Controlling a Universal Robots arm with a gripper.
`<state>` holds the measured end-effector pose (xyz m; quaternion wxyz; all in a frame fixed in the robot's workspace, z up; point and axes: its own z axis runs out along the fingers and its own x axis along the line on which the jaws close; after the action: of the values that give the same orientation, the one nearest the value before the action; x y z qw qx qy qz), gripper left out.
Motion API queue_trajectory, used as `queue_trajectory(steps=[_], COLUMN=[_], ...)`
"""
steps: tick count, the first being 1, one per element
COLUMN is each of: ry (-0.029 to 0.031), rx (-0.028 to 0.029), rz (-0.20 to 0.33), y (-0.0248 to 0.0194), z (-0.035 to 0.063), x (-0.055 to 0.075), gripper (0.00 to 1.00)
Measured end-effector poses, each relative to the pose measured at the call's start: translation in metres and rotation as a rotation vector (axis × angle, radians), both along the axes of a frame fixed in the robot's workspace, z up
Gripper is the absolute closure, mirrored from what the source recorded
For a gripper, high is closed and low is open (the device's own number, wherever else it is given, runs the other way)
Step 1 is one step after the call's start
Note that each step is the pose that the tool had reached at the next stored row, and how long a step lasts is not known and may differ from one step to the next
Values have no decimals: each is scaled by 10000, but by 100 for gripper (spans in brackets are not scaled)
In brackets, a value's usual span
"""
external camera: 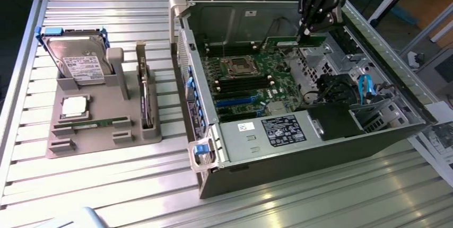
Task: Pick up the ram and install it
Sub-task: 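Pick up the ram and move it above insertion slot, then insert the ram into the slot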
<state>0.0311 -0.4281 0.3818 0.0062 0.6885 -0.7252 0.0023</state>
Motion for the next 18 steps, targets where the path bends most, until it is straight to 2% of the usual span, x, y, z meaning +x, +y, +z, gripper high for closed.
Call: queue_trajectory(steps=[8, 10, 12, 18], ry=[0, 1, 0, 0], rx=[0, -9, -6, -7], rz=[0, 1, -1, -10], y=[1, 17, 69, 80], z=[-2, -52, -145, -272], x=[0, -17, -118, -192], gripper=[87, 87, 87, 87])
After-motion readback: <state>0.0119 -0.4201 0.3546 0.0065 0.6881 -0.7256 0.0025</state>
